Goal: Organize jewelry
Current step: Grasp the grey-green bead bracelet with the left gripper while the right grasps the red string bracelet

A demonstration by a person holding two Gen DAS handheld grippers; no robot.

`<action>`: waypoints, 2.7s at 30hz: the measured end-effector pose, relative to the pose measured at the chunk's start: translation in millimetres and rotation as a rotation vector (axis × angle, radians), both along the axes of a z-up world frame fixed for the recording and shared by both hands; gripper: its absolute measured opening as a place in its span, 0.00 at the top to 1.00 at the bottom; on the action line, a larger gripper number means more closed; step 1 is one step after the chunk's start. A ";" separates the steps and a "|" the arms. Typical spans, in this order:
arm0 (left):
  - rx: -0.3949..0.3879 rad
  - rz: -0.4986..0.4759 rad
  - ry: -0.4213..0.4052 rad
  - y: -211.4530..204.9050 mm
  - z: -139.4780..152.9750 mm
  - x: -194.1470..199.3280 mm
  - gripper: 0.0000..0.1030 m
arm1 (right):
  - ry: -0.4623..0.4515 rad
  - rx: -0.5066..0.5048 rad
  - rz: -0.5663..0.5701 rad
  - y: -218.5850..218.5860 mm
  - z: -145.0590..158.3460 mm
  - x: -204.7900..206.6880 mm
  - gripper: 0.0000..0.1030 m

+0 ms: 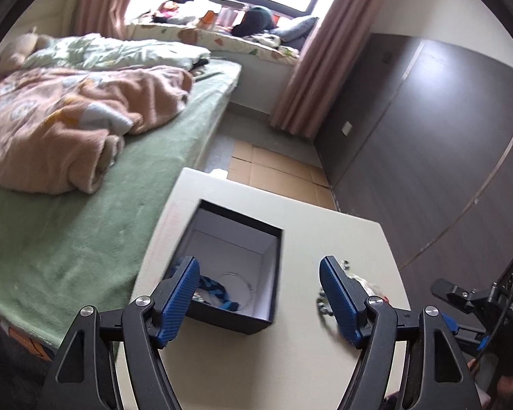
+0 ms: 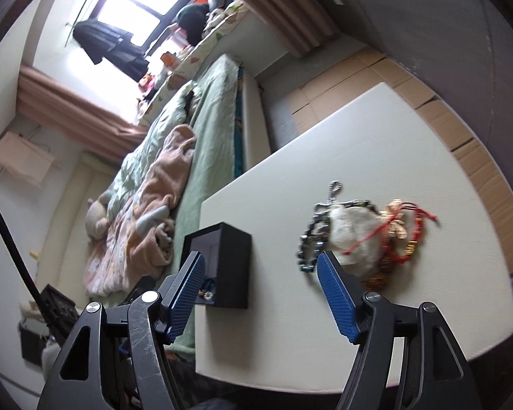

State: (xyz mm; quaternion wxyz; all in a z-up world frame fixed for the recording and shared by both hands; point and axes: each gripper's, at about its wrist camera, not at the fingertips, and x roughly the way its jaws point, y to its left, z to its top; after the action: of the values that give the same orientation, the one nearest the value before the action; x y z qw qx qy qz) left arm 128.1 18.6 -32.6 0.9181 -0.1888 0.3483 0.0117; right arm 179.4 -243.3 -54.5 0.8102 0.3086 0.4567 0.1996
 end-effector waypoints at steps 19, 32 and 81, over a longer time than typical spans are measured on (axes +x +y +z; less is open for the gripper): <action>0.101 -0.270 0.163 -107.9 -14.1 62.7 0.58 | 0.163 0.004 -0.181 -80.5 -48.1 -1.1 0.39; 0.083 -0.323 0.228 -119.8 -60.0 75.2 0.75 | 0.219 -0.144 -0.160 -69.7 -64.1 24.3 0.65; -0.129 -0.319 0.166 -78.0 -44.5 50.0 0.92 | 0.119 -0.480 -0.066 -43.3 -45.6 13.6 0.92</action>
State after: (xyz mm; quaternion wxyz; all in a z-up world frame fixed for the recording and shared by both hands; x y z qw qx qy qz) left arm 178.1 -59.4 -77.0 0.8625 -0.1881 0.4482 -0.1409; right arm 193.1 -286.6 -100.1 0.8381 0.1333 0.5274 0.0402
